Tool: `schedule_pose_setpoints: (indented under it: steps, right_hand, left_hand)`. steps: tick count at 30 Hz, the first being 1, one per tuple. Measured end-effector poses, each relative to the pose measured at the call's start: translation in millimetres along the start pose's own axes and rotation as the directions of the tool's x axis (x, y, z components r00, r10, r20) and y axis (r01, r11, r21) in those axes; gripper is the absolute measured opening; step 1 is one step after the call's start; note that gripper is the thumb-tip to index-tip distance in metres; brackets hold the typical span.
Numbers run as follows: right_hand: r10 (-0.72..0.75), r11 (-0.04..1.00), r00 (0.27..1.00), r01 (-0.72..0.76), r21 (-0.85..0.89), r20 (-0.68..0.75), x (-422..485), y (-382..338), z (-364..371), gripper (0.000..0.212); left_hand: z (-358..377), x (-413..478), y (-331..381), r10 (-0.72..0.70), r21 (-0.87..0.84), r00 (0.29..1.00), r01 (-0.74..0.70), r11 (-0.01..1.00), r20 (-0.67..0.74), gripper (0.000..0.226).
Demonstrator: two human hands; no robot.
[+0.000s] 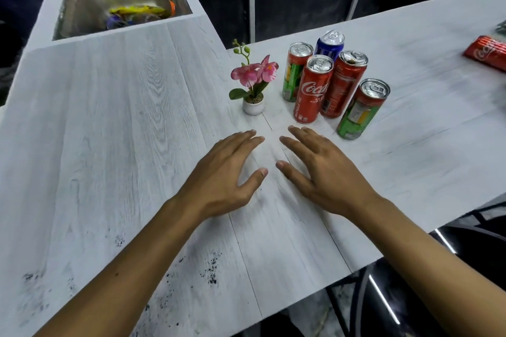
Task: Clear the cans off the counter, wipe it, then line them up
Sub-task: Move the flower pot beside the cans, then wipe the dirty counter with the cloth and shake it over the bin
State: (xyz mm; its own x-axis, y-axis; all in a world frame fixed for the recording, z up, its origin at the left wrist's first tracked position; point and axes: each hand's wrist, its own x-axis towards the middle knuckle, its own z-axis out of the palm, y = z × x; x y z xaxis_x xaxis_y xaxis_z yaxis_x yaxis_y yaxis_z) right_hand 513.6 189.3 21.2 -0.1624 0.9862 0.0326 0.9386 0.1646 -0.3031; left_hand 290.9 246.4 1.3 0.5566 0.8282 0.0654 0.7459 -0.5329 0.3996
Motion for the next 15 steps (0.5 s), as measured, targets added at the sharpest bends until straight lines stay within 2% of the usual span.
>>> schedule_pose_setpoints:
  steps: [5,15]
  right_hand:
    - [0.023,1.0,0.999,-0.023,0.002,-0.025,-26,3,-3,0.068]
    - [0.216,0.976,0.974,-0.213,0.048,-0.07,-111,-10,14,0.067]
  left_hand:
    - [5,-6,12,0.037,-0.012,0.999,-0.037,0.999,0.006,0.064]
    - [26,-41,41,0.203,-0.062,0.977,-0.199,0.978,0.068,0.062]
